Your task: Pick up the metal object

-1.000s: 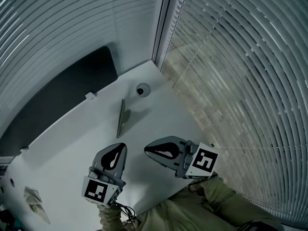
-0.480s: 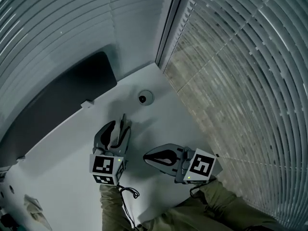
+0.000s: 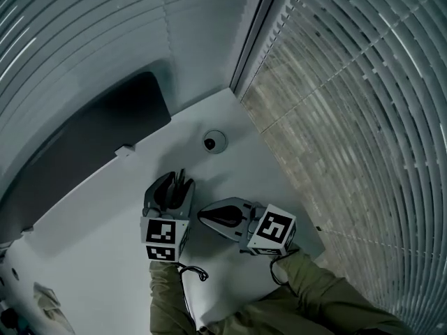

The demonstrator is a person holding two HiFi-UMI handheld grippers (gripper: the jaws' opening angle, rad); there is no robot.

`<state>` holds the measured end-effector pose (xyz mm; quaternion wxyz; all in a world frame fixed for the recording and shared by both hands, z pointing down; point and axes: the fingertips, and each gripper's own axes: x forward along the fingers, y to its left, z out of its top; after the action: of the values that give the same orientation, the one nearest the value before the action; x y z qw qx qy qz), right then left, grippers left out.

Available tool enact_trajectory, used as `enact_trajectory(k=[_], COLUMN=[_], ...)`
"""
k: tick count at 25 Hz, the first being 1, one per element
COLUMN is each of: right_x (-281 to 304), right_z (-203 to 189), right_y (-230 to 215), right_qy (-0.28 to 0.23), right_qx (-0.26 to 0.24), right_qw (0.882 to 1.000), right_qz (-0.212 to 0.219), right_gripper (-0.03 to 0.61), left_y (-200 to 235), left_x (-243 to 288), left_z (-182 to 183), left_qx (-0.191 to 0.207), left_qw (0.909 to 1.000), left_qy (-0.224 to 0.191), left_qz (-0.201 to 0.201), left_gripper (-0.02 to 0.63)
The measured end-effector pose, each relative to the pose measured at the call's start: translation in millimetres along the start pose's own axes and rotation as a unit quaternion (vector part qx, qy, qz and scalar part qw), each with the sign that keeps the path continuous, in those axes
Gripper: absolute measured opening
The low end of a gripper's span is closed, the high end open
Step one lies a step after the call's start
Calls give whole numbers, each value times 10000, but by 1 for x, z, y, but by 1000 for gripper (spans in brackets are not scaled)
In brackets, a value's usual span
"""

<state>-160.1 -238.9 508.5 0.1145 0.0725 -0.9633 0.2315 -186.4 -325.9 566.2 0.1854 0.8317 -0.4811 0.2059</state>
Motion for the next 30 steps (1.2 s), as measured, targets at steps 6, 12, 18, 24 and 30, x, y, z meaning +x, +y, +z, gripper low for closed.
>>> enact_trajectory(k=[6, 12, 18, 24, 30], right_x=[4, -5, -31, -63, -94], right_z=[-9, -2, 16, 40, 48], right_y=[0, 5, 26, 55, 103], right_qy=[87, 14, -119, -289, -484], right_qx=[44, -52, -342, -802, -1161], right_qw=[10000, 10000, 9993, 9962, 9919], right_qz=[-2, 21, 99, 196, 168], right_gripper=[3, 3, 3, 3, 3], left_y=[1, -11, -51, -110, -156], left_x=[-3, -35, -99, -162, -203], left_z=[-1, 20, 69, 88, 87], left_qx=[-137, -814, -610, -313, -38], left_qw=[9999, 9951, 9893, 9876, 9851], left_qy=[-5, -553, -1322, -1497, -1683], left_qz=[82, 23, -129, -365, -360], left_gripper=[186, 184, 186, 186, 186])
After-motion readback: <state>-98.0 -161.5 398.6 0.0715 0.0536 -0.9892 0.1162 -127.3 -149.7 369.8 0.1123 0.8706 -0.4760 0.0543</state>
